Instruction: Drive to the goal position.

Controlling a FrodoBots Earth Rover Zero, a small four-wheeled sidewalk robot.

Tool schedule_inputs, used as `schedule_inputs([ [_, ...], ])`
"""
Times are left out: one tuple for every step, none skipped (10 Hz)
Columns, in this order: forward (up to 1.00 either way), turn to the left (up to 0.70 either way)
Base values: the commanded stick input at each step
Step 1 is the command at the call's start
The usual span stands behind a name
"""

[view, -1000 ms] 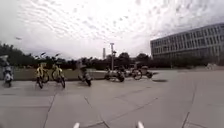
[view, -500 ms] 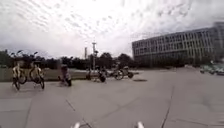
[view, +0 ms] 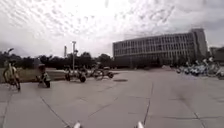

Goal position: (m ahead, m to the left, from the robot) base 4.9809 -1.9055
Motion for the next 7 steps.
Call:
schedule_inputs([
  [0.0,-0.7],
  [0.0,-0.7],
  [0.09,-0.54],
  [0.47,-0.19],
  [0.7,0.0],
  [0.7,0.0],
  [0.7,0.0],
])
